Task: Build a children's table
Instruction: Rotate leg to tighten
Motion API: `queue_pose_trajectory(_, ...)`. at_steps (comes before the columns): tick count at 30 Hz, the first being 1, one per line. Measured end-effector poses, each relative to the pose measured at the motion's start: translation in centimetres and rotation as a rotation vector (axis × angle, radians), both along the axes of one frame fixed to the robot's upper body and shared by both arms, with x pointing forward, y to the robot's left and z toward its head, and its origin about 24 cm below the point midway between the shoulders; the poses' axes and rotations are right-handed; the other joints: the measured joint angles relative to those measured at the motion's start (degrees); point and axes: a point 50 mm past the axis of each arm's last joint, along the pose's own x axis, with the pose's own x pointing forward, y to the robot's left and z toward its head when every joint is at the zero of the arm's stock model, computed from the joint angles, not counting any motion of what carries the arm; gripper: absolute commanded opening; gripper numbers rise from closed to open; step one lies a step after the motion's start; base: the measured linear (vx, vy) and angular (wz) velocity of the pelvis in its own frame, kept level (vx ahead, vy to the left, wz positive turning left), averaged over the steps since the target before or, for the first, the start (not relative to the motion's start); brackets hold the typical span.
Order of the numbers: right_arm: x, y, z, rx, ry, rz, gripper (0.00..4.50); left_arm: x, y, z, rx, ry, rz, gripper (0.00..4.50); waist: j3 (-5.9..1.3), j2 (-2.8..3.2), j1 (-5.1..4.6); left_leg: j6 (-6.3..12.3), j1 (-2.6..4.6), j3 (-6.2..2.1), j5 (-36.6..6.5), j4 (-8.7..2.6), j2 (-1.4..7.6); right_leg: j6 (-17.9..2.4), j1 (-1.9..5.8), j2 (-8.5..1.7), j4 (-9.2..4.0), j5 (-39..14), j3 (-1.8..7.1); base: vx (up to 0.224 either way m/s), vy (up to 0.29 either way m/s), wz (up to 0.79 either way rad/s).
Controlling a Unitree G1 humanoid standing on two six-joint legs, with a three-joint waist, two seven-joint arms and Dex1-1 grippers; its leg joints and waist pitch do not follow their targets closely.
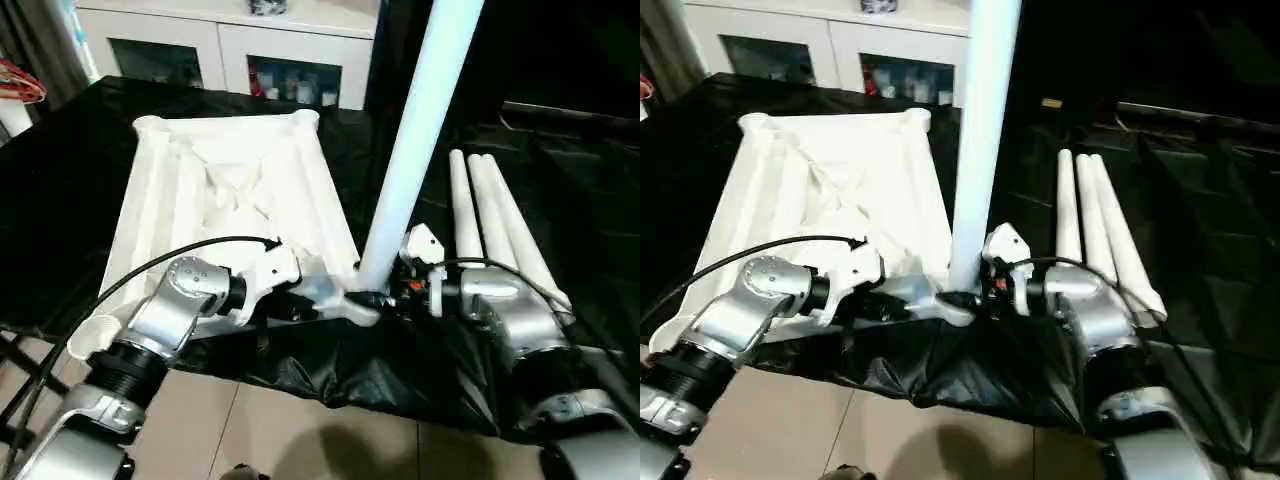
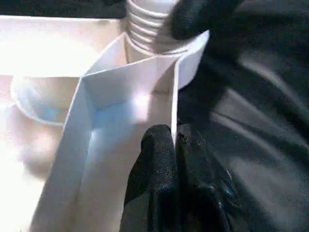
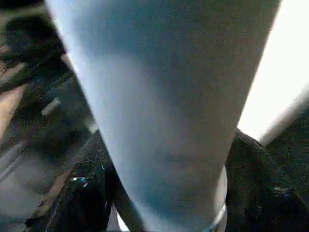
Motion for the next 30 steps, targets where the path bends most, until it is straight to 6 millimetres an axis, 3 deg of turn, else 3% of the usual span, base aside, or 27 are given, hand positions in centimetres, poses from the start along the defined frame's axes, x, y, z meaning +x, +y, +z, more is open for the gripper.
queue_pose_trajectory(5,1.9,1.8,-0.3,0.041,0.032,-0.315,2.66,1.4,-1.7,-0.2,0.008,-0.03,0.143,0.0,0.01,0.19,-1.3,-0.14,0.1,0.0,0.08,-0.06,-0.01,-0.12,0.0,0.0,-0.04,0.28,0.04,0.0,0.0,0.0)
queue_pose_trajectory(12,3.1,2.9,0.0,0.05,0.061,-0.538,2.66,2.2,-3.6,-0.3,0.008,-0.062,0.239,0.0,-0.09,0.39,-1.4,-0.17,0.09,0.0,0.11,-0.16,-0.02,-0.11,0.0,0.0,-0.13,0.29,0.02,0.0,0.0,0.0)
queue_pose_trajectory(13,3.1,3.1,0.0,0.047,0.058,-0.545,2.66,2.2,-3.7,-0.3,0.009,-0.064,0.243,0.0,-0.11,0.42,-1.42,-0.17,0.08,0.01,0.11,-0.16,-0.02,-0.1,0.0,0.0,-0.15,0.29,0.03,0.0,0.0,0.0)
queue_pose_trajectory(15,3.1,3.1,-0.1,0.047,0.052,-0.552,3.22,2.2,-3.7,-0.3,0.009,-0.067,0.246,0.0,-0.12,0.43,-1.41,-0.15,0.07,0.02,0.12,-0.16,-0.02,-0.1,0.0,0.0,-0.19,0.29,0.04,0.0,0.0,0.0)
queue_pose_trajectory(21,3.0,3.2,-0.2,0.046,0.022,-0.547,3.6,2.1,-3.7,-0.2,0.005,-0.075,0.219,0.0,-0.05,0.67,-1.4,-0.14,-0.01,0.03,0.13,-0.17,-0.02,-0.1,-0.05,0.0,-0.21,0.29,0.03,0.0,0.0,0.0)
queue_pose_trajectory(25,3.0,2.7,-0.1,0.043,0.01,-0.479,3.6,1.8,-3.6,-0.2,-0.006,-0.076,0.178,0.0,-0.01,1.13,-1.18,-0.03,-0.09,0.03,0.19,-0.21,-0.02,-0.1,-0.06,0.0,-0.34,0.29,-0.01,0.0,0.0,0.0)
queue_pose_trajectory(30,2.0,0.8,-0.3,-0.002,-0.018,-0.231,3.6,1.0,-2.8,-0.2,-0.007,-0.064,0.081,0.0,0.02,1.41,-0.84,0.04,-0.12,0.03,0.22,-0.21,-0.02,-0.1,-0.05,0.0,-0.41,0.29,-0.02,0.0,0.0,0.0)
